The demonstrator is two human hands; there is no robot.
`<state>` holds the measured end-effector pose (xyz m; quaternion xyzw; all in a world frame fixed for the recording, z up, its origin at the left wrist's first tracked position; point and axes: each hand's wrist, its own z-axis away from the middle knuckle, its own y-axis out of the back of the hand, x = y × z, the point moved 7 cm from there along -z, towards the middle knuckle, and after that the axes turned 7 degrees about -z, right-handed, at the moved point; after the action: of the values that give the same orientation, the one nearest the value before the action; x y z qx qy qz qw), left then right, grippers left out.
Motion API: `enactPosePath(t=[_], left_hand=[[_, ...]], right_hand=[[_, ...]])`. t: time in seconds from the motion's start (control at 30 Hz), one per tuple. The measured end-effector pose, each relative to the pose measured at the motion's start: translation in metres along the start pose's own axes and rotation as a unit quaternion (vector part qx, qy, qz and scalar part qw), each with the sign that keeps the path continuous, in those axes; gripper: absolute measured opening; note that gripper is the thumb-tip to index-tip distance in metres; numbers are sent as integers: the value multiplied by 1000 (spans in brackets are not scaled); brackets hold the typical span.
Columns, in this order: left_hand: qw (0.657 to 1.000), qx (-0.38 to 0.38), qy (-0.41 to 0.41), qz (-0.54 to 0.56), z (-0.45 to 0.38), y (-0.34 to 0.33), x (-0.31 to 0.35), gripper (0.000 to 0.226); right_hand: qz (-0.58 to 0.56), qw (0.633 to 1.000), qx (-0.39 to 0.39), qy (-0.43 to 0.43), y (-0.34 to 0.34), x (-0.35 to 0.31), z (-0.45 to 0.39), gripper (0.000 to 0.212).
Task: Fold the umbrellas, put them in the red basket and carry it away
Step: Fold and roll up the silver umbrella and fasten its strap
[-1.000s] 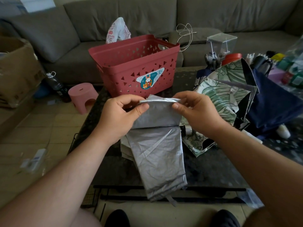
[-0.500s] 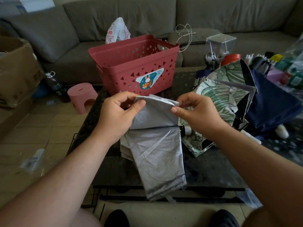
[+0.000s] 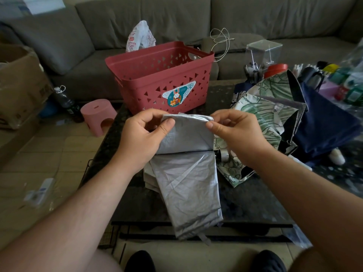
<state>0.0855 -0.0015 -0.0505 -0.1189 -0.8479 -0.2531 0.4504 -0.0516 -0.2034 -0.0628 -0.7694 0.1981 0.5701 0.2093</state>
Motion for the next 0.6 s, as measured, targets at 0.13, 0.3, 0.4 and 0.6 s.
enactPosePath(t=[0.13,0.3,0.4,0.6], left_hand=[[1000,-6,-10,-5,-1,-3,3,20],[999,19,-11,-39,-1,1,0,13],[999,22,-8,-33,-1,0,0,10],[999,-25,-42,-1,5,-6,17,10]], right_hand=[[-19,999,-3,-32,-5,1,0,15],[-25,999,-13,-26,-3,2,1,16],[-15,1000,-14,-17,-5,3,2,18],[127,988,-79,39,-8,-13,5,52]])
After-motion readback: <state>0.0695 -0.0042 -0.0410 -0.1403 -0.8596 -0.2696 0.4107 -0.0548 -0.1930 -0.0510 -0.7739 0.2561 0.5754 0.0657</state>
